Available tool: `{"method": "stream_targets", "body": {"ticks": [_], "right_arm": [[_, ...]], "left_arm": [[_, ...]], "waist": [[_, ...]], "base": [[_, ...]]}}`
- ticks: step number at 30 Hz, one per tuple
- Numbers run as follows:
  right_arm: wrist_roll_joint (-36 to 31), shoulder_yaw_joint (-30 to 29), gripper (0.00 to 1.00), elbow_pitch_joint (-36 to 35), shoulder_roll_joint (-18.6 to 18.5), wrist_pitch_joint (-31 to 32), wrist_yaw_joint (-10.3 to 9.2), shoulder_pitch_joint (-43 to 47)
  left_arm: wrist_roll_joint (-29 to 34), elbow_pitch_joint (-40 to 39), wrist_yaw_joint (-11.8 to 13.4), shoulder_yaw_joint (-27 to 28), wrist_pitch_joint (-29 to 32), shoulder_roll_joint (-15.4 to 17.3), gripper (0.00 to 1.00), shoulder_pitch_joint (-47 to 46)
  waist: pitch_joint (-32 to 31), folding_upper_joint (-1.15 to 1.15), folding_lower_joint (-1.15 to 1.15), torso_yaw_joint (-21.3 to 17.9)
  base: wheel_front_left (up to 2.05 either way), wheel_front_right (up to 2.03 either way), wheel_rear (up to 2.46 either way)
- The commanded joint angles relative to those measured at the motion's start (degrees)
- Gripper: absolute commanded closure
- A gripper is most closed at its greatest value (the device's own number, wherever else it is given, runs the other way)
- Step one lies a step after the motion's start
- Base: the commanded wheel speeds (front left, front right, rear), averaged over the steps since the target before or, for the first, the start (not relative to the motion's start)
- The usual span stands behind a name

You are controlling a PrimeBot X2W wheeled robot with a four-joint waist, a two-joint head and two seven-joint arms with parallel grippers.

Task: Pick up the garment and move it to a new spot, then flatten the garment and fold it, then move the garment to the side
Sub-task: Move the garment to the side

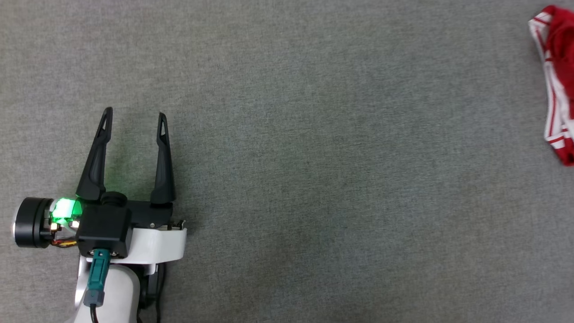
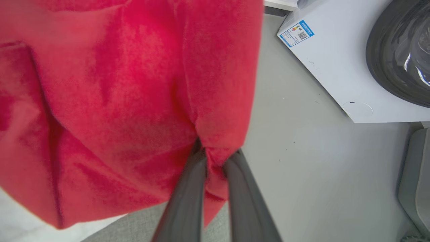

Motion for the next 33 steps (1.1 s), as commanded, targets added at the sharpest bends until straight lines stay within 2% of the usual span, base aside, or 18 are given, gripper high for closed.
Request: {"method": "stream_targets", "body": {"ticks": [1,7,8,9,10,17,24,25,27,33], "right_arm": [[-0.7,-1.2,1.0,1.1,-0.3,-0.6,-0.12,-1.4],[-3.0,-4.1,1.0,4.4,0.7,-1.6,-0.12,-3.2],[-3.4,-4.5,0.98,4.8,1.1,-2.1,-0.12,-3.6],[-3.7,-4.8,0.18,5.3,1.5,-2.4,-0.12,-3.7],[-3.9,-4.8,0.0,5.9,2.0,-2.3,-0.12,-3.5],[-5.1,-6.3,0.0,6.9,2.3,-7.9,-0.12,-2.4],[-5.9,-5.2,0.0,2.9,3.0,-15.7,-0.11,1.2],[-6.1,-4.8,0.0,0.4,3.5,-18.4,-0.11,2.1],[-6.4,-4.7,0.0,-0.9,3.8,-19.7,-0.12,2.7],[-7.8,-5.2,0.0,-9.8,8.2,-26.9,-0.11,6.5]], "left_arm": [[0.3,-0.5,0.4,-0.1,-0.1,0.4,0.0,-0.9],[-0.1,-1.2,1.5,-0.8,-0.1,0.7,0.0,-1.1],[-0.2,-1.2,1.8,-0.9,-0.1,0.7,0.0,-1.2],[-0.3,-1.1,1.9,-1.0,-0.1,0.8,0.0,-1.2],[-0.4,-1.0,2.0,-1.2,-0.1,0.8,0.0,-1.2],[-1.2,0.5,2.8,-2.3,-0.1,0.1,0.0,0.6],[-2.2,1.6,3.4,-2.8,-0.1,-0.6,0.0,3.9],[-2.5,1.9,3.6,-2.7,-0.1,-0.8,0.0,5.2],[-2.7,2.1,3.7,-2.6,-0.1,-0.9,0.0,5.8],[-3.5,2.9,3.6,-1.9,-0.1,-1.2,0.0,9.1]], "waist": [[0.9,0.0,-0.01,0.3],[1.7,0.0,-0.01,0.5],[1.7,0.0,-0.01,0.5],[1.6,0.0,-0.01,0.5],[1.3,0.0,-0.01,0.6],[-3.9,0.0,-0.01,1.6],[-10.5,0.0,-0.01,2.3],[-12.5,0.0,-0.01,2.4],[-13.5,0.0,-0.01,2.6],[-18.3,0.0,-0.01,3.6]], "base": [[0.0,0.0,0.0],[0.0,0.0,0.0],[0.0,0.0,0.0],[0.0,0.0,0.0],[0.0,0.0,0.0],[0.0,0.0,0.0],[0.0,0.0,0.0],[0.0,0.0,0.0],[0.0,0.0,0.0],[0.0,0.0,0.0]]}}
